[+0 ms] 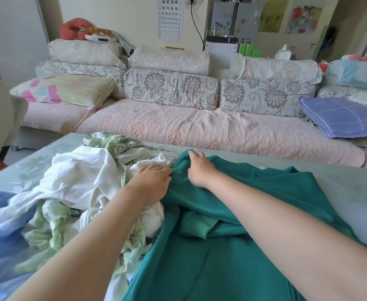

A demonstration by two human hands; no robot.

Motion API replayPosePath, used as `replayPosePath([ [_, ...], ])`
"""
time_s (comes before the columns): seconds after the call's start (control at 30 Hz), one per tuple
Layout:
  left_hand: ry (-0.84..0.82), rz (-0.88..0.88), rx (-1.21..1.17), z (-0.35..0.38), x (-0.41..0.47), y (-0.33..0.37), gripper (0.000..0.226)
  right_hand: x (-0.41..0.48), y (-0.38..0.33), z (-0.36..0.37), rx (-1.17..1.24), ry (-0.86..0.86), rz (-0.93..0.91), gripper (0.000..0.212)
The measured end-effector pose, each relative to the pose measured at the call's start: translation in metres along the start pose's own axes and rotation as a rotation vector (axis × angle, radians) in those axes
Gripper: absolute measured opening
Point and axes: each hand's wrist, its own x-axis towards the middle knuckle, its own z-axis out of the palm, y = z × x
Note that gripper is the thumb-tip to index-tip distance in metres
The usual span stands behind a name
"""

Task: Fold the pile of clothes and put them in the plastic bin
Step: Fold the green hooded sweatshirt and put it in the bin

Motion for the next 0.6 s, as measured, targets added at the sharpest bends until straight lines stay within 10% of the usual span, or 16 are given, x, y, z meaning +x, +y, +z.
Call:
replayPosePath([
  [0.13, 0.027, -0.045, 0.031, -0.024, -0.026, -0.011, 0.041, -0.036, -0.041, -0.016, 0.335, 0.167, -0.224, 0.055],
  [0.33, -0.304, -0.161, 0.23, -0.03, -0.078, -0.008, 0.102, -0.078, -0.078, -0.007, 0.274, -0.111, -0.297, 0.063],
  [0.6, -0.21, -0.363, 0.472, -0.032, -0.1, -0.056, 0.066, -0.079, -0.083, -0.007, -0.146, -0.322, -0.07, 0.06],
])
